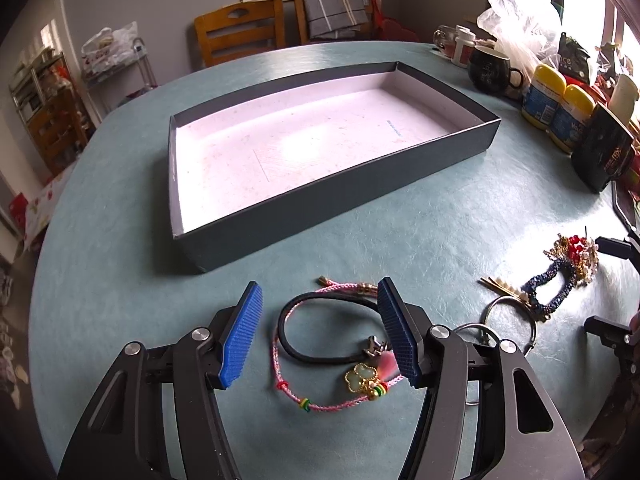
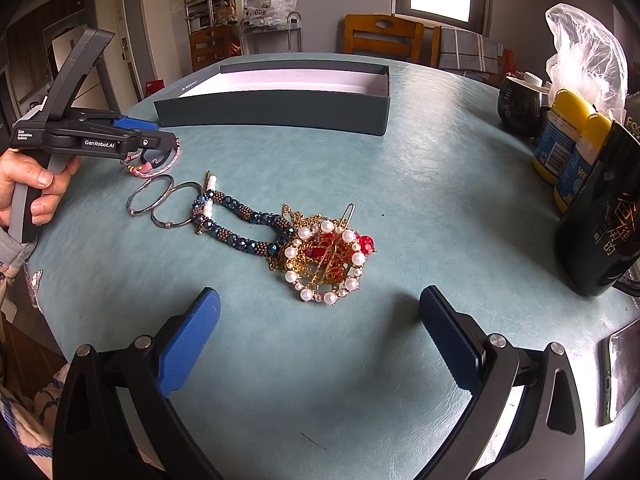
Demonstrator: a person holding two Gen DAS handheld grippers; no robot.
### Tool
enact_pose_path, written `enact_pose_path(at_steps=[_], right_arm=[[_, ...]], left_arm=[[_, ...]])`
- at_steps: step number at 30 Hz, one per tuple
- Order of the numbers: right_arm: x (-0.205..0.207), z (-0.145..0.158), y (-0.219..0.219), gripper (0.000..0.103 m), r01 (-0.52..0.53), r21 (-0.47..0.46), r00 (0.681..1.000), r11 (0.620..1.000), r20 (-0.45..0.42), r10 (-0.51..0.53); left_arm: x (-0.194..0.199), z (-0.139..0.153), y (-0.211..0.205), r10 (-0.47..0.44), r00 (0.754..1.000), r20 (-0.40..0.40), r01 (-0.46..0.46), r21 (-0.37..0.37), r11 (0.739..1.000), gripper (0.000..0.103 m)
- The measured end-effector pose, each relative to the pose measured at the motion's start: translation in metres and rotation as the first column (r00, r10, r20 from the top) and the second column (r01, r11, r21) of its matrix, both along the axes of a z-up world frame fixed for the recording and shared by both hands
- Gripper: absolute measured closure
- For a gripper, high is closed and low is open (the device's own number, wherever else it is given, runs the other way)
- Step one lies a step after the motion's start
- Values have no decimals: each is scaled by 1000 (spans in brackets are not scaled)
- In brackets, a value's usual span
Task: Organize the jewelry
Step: 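Lower the left tool onto the pink cord bracelet and close it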
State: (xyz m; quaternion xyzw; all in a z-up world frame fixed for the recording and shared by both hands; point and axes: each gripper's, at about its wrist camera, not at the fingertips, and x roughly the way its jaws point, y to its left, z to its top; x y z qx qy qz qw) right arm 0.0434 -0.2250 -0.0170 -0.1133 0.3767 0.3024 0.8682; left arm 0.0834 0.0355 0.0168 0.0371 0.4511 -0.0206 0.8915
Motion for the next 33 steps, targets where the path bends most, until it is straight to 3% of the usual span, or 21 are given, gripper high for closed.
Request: enact_pose_path(at_steps=[7, 8, 10, 12, 14, 22, 23, 24, 25, 28, 30, 33], right_arm=[[-2, 2, -5, 6, 21, 35, 1000, 999, 17, -21], [-2, 3, -7, 6, 27, 50, 999, 998, 24, -28], [-3, 5, -12, 6, 40, 74, 998, 996, 35, -43], [-2, 6, -13, 6, 54, 76, 998, 996, 26, -56], [0, 7, -12, 5, 59, 60, 998, 996, 22, -61], [8, 20, -4, 6, 22, 13, 999, 1000, 50, -22], [10, 21, -4, 6, 18, 10, 999, 1000, 51, -19], [12, 23, -3, 6, 16, 6, 998, 1000, 53, -16], [14, 24, -3, 6, 13, 1, 998, 1000, 54, -13], [20, 25, 0, 6, 2, -21, 999, 1000, 46, -1], [24, 23, 3, 6, -5, -38, 999, 999, 33, 7], [26, 21, 7, 8, -17, -44, 1000, 999, 18, 17]], left_arm=[[0, -3, 9, -44, 999, -17, 44, -20, 999, 61], [-2, -3, 9, -52, 999, -13, 51, -22, 998, 68], [-6, -2, 8, -62, 998, -3, 62, -12, 998, 73], [-10, 0, 9, -66, 998, 9, 66, -10, 998, 89], [-14, 3, 10, -68, 997, 26, 69, -11, 998, 93], [-25, 4, 18, -81, 996, 23, 81, -27, 996, 93], [-26, 3, 18, -82, 996, 20, 82, -25, 996, 87], [-26, 2, 17, -81, 997, 18, 82, -22, 996, 74], [-26, 1, 15, -89, 996, 14, 89, -20, 996, 72], [-26, -4, 10, -102, 995, 7, 102, 7, 995, 74], [-28, -4, 8, -106, 994, 15, 106, 13, 994, 85], [-32, 1, 8, -102, 994, 40, 101, 18, 995, 92]])
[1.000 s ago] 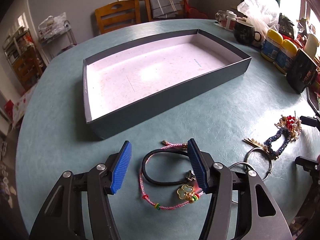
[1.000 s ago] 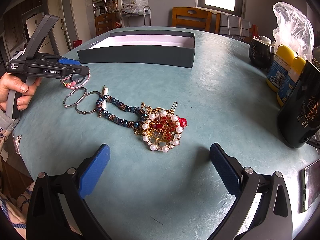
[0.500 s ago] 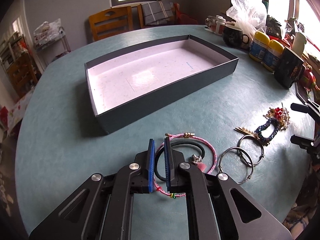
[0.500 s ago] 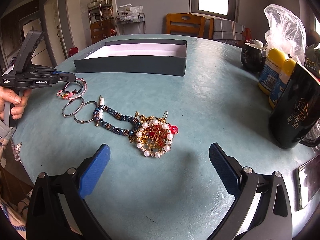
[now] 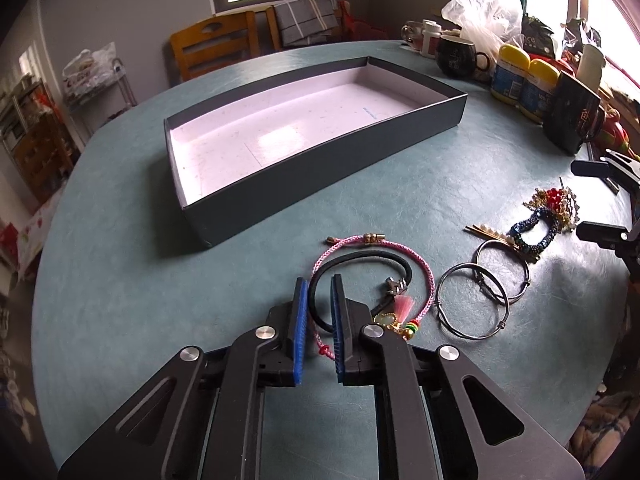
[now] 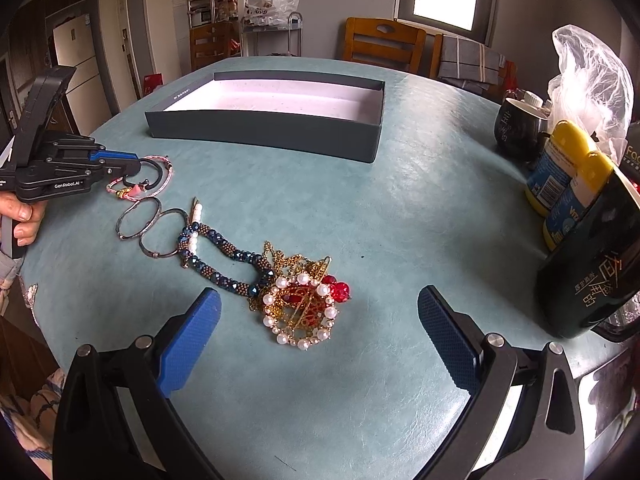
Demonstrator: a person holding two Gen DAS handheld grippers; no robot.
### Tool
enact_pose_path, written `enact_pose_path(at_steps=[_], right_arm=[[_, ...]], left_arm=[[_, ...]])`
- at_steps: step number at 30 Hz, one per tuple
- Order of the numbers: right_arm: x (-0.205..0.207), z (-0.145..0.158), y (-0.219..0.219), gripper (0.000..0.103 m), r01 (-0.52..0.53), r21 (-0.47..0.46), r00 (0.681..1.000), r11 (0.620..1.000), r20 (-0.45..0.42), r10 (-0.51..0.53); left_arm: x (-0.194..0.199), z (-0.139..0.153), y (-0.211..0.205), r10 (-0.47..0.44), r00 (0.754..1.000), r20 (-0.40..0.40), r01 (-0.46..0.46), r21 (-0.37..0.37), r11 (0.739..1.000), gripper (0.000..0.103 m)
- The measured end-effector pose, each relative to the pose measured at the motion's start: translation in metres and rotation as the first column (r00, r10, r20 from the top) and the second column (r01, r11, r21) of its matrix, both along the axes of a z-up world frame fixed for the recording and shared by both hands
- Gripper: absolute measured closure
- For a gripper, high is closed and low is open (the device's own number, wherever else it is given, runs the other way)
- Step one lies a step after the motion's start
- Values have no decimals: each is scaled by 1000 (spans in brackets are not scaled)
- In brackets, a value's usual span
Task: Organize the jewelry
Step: 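Lower the left tool onto the pink cord bracelet and close it, then carry the pink bracelet into the grey box and open the left tool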
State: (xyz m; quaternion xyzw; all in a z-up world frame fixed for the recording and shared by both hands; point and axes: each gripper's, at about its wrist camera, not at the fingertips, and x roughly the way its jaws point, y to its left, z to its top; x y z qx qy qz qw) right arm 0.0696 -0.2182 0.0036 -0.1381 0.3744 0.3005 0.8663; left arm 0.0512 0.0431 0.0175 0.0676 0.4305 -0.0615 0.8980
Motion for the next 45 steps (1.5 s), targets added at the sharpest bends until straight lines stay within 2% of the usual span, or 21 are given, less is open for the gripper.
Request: enact_pose_path(at_steps=[2, 7, 8, 10, 14, 19, 22, 25, 26, 30, 32, 35, 37, 39, 41, 45], right_arm=[[1, -2, 3, 23, -7, -11, 1000, 1000, -10, 7], [2, -8, 8, 39, -25, -29, 1000, 999, -19, 24], [1, -9, 8, 45, -26, -27, 999, 999, -21, 25], [0, -10, 8, 48, -32, -14, 999, 999, -25, 32], [-3, -9, 7, 64, -30, -7, 999, 1000, -14, 30], [-7, -8, 3, 67, -33, 15, 999, 999, -7, 33], [-8, -5, 0, 70, -28, 30, 1000, 999, -3, 28], [-10, -1, -3, 71, -26, 52, 1000, 998, 2, 26], [-11, 1, -4, 72, -27, 59, 1000, 998, 4, 27], [-12, 2, -4, 80, -35, 64, 999, 997, 9, 35], [-13, 2, -3, 87, -39, 62, 999, 997, 12, 38], [-16, 2, -3, 88, -44, 63, 999, 997, 13, 43], [-17, 3, -4, 88, -46, 67, 999, 997, 15, 45], [-17, 4, -5, 89, -49, 78, 999, 996, 12, 48], [-19, 7, -6, 89, -53, 91, 999, 994, 15, 52], [-21, 11, -8, 94, -61, 112, 998, 992, 21, 59]], left_arm=[[-4, 5, 1, 1, 1000, 19, -1, -5, 1000, 93], [-11, 12, 2, 3, 999, 47, -2, -19, 1000, 94], [-12, 13, 4, 6, 999, 50, -5, -31, 1000, 94], [-14, 17, 6, 8, 998, 60, -5, -53, 999, 94], [-18, 27, 8, 4, 996, 86, 2, -71, 998, 94], [-16, 29, 6, -5, 996, 86, 9, -50, 999, 94], [-13, 20, 7, -8, 999, 48, 10, -35, 999, 93], [-12, 14, 6, -6, 1000, 30, 7, -31, 999, 84], [-12, 12, 7, -5, 1000, 29, 5, -29, 1000, 78], [-1, 6, 14, -11, 1000, 11, 11, -56, 998, 66], [7, 1, 18, -11, 1000, -9, 11, -60, 998, 66], [13, -5, 15, -37, 999, -30, 36, -63, 997, 66], [13, -6, 14, -42, 999, -22, 41, -50, 998, 74], [12, -4, 14, -31, 999, -13, 31, -44, 999, 95], [7, 2, 14, -27, 1000, 15, 28, -45, 999, 100], [-3, 19, 14, -18, 997, 75, 22, -52, 998, 101]])
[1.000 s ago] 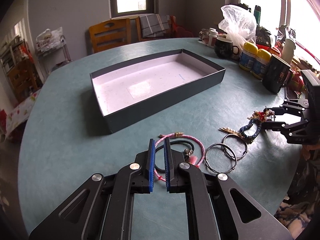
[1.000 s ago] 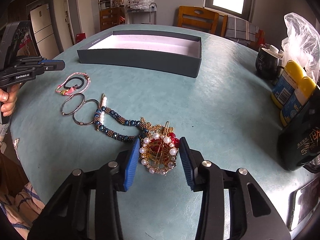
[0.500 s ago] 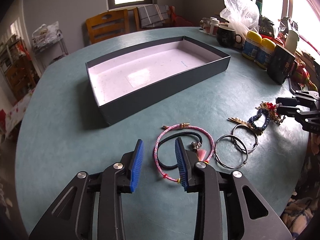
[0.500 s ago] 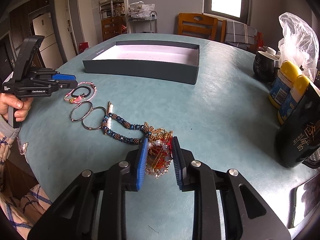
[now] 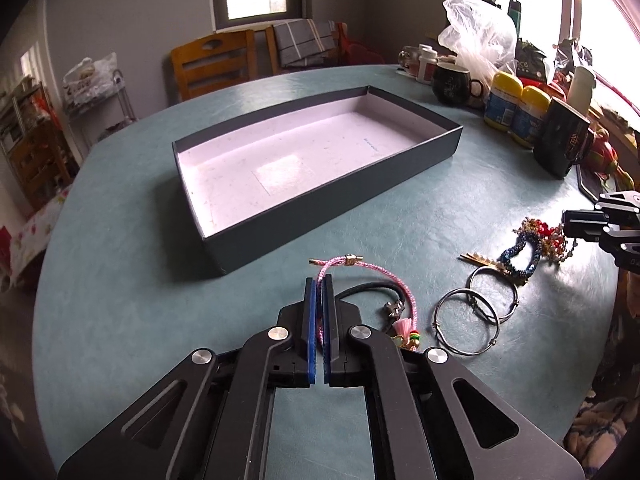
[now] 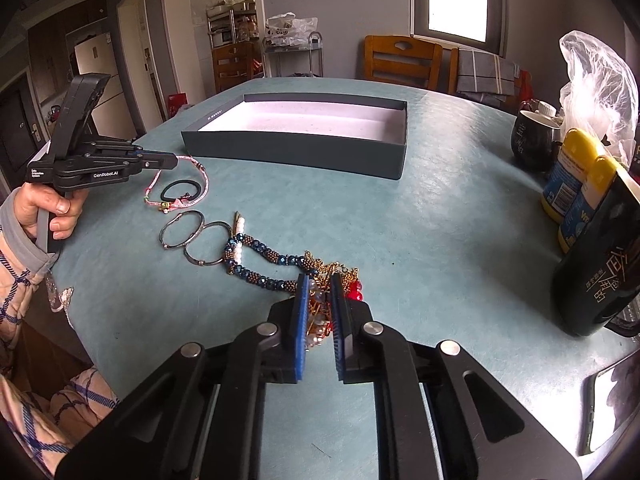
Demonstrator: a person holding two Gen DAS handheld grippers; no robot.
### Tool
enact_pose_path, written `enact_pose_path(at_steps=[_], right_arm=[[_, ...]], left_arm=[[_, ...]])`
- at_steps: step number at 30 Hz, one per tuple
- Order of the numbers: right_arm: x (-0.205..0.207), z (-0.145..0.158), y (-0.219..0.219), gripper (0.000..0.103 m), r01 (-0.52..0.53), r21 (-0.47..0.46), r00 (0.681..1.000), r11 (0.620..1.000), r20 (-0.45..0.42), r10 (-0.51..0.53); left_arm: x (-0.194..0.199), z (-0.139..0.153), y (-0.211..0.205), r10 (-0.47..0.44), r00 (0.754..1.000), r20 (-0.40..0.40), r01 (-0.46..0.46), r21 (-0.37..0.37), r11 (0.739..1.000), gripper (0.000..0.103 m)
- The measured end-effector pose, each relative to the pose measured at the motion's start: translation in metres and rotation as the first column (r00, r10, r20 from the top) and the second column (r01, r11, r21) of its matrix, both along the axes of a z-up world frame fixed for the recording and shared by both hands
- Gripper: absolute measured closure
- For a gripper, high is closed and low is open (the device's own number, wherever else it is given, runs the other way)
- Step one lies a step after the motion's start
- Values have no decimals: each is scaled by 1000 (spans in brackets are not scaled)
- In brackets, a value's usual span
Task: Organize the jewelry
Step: 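Carry the pink bracelet into the grey box and open the left tool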
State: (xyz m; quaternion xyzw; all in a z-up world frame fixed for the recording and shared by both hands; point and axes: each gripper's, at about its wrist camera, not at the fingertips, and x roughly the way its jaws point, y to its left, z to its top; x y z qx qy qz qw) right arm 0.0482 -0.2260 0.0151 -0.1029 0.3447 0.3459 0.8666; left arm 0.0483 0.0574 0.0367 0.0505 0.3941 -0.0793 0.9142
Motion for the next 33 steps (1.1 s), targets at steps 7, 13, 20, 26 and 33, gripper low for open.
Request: enact_pose_path(at_steps=[7, 13, 20, 26, 33], right_arm=[[-2, 1, -2, 96, -4, 12, 1000, 1000, 2, 4], [-5, 7, -6, 96, -7, 36, 1000, 999, 20, 6], [-1, 27, -7, 96, -15, 67, 998, 998, 68, 11], [20, 51, 7, 96, -33, 69, 990, 997, 139, 23], [55, 85, 25, 96, -54, 116, 982, 992, 188, 32]], left_arm=[[-11, 36, -6, -16, 996, 88, 16, -7, 1000, 101], [-13, 60, -16, -47, 988, 144, 47, 1, 999, 101], [-8, 75, -20, -53, 981, 186, 50, 23, 998, 101], [14, 84, -16, -39, 974, 224, 33, 30, 999, 101], [52, 94, -1, 5, 968, 250, 6, -43, 999, 100]])
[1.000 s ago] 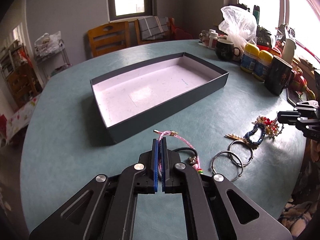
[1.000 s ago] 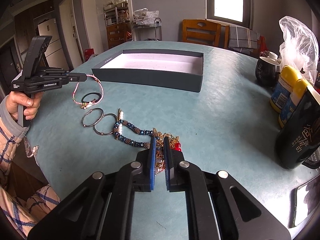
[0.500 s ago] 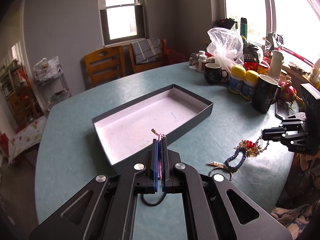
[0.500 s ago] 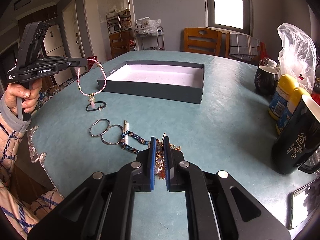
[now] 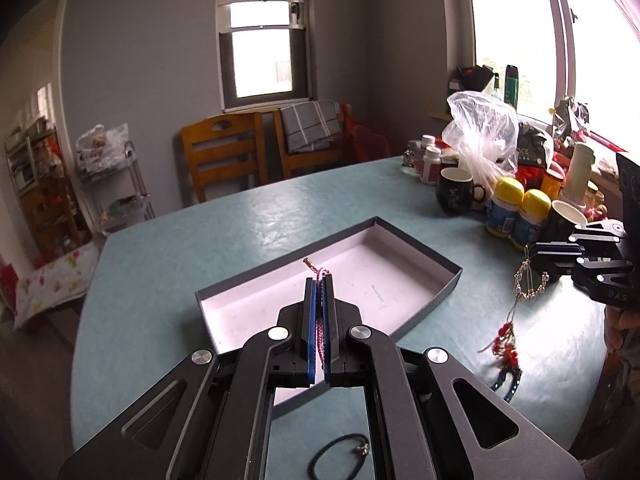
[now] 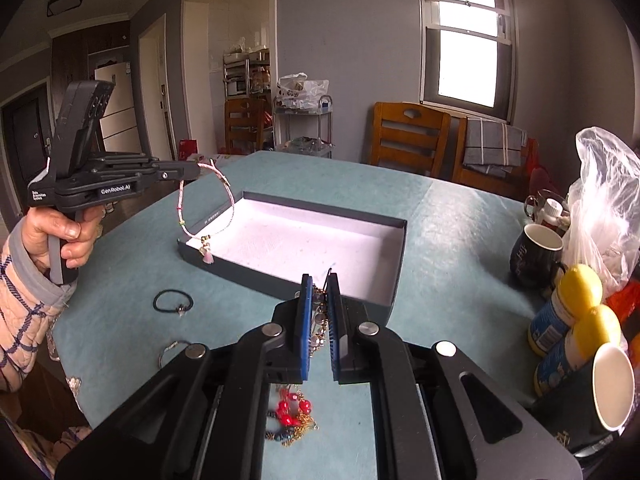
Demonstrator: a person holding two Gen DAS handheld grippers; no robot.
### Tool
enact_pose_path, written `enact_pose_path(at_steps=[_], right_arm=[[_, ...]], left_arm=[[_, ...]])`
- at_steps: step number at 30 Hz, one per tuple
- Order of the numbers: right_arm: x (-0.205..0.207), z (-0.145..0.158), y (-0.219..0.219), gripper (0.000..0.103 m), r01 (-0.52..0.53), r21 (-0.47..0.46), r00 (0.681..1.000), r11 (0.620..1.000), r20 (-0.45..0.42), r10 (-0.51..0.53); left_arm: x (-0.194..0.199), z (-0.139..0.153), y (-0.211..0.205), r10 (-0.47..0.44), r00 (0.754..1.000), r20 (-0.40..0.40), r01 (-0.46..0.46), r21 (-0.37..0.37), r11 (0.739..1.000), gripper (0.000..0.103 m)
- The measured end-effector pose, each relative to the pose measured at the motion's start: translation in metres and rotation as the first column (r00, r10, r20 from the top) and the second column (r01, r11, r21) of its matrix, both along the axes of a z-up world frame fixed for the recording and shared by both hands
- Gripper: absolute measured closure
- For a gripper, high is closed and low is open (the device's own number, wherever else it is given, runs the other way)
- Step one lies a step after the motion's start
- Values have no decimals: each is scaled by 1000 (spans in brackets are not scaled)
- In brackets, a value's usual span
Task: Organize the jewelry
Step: 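Carry the pink bracelet into the grey box and open the left tool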
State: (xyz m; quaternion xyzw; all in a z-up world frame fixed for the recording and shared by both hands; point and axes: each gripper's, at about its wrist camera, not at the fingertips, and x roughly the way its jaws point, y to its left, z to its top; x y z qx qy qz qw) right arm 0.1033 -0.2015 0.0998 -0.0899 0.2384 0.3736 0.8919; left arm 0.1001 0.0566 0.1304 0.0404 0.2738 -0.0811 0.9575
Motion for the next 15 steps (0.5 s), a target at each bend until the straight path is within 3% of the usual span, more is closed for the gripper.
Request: enact_pose_path(at_steps=[4, 15], right_arm=[[2, 11, -3, 96, -19, 54, 1000, 998, -10, 19], [7, -22, -16, 96, 5, 81, 993, 997, -120, 5]], left_arm=[[9, 3, 4, 1, 1000, -1, -1, -35, 999, 100], [39, -3, 4, 21, 1000, 1, -21, -32, 999, 100]])
